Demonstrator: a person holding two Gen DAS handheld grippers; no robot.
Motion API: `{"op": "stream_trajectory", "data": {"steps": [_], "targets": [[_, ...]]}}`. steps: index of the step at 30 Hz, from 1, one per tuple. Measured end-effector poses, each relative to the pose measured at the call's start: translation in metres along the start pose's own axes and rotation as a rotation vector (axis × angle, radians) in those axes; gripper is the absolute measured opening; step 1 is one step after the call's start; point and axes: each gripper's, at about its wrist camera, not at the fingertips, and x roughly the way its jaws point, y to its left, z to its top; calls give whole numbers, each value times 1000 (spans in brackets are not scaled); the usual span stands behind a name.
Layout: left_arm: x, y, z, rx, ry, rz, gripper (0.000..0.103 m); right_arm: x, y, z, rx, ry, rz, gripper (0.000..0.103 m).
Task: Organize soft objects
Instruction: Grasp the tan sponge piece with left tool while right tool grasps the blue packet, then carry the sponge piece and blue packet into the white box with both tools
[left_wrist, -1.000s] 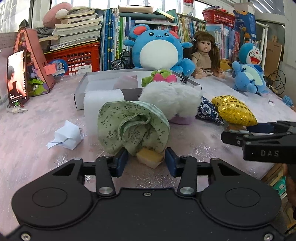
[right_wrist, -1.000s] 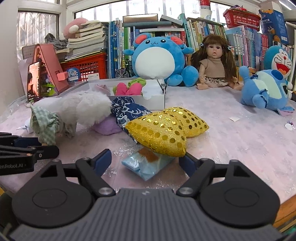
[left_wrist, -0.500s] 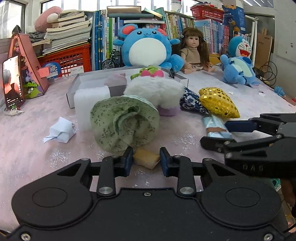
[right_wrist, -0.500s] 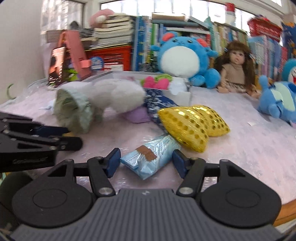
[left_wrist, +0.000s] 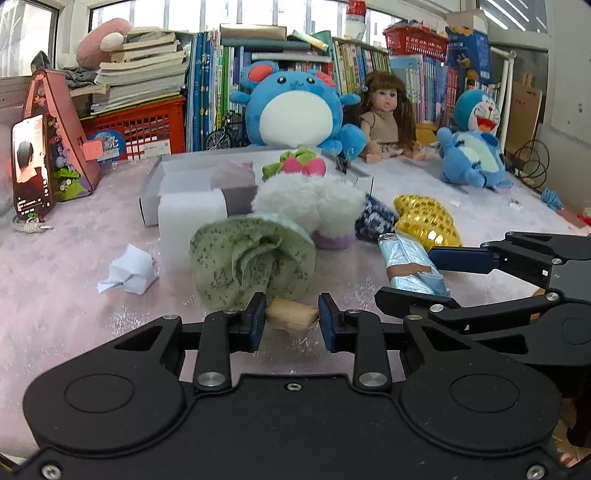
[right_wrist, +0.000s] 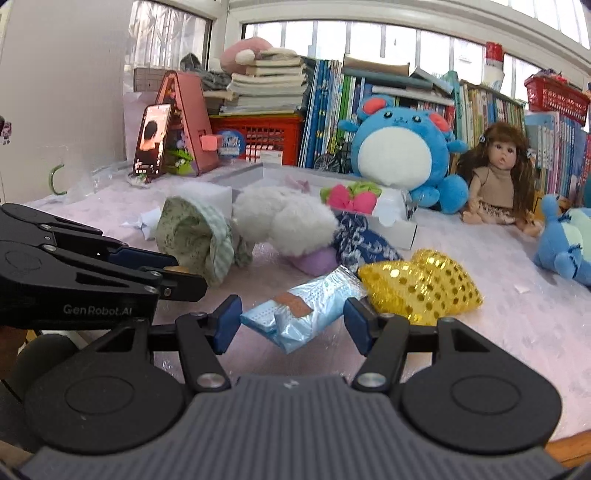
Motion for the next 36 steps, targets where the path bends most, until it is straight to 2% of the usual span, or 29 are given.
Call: {"op": "stream_trajectory", "data": {"steps": [7, 17, 36], "targets": [[-13, 7, 21, -40, -42, -52, 29, -9, -8, 16, 27, -67, -11, 64], [-17, 5, 51, -23, -133, -58, 29, -4, -12, 37, 26, -124, -8, 63], [18, 41, 99, -68, -168, 67, 29, 28, -45, 70, 96, -138, -62, 63]]}}
